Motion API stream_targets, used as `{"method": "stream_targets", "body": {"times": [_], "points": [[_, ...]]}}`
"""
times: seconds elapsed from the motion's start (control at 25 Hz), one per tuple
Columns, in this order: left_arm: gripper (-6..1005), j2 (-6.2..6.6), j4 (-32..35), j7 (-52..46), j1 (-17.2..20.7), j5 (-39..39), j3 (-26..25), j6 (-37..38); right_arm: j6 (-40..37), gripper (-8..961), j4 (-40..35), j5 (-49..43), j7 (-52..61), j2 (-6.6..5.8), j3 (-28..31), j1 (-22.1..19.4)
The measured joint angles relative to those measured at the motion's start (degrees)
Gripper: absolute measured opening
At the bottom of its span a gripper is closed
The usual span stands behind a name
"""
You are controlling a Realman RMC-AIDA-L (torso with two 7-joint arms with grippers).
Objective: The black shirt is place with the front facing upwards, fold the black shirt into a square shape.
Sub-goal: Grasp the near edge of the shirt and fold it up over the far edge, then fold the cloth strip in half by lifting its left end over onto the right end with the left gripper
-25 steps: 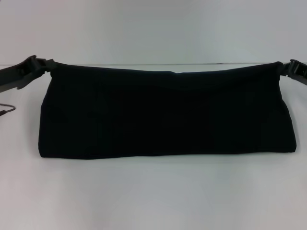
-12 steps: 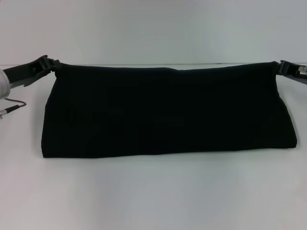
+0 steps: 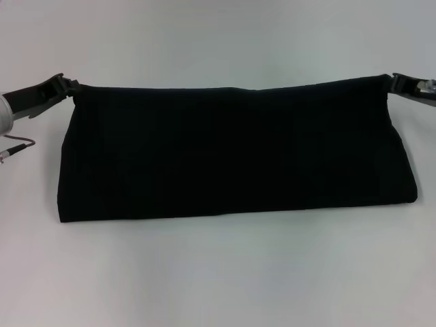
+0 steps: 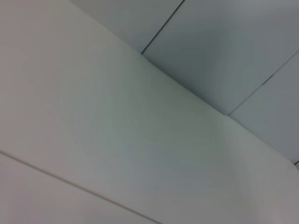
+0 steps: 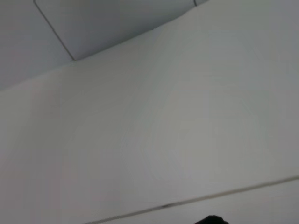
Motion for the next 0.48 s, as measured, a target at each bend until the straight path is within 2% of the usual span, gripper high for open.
{"method": "stream_targets", "body": {"times": [0.24,0.48], "points": [[3,0.12,-0.20,0.42,-0.09,-0.02,0.76,0.42,0.99,31,0.64,0.00,0.38,-0.04,-1.59,0.75],[102,0.64,-2.19,-1.44,-0.60,0.12,1.83,-3.29,1.90,32,1.44,-2.29,1.40,-2.27,-5.11,1.56]]}}
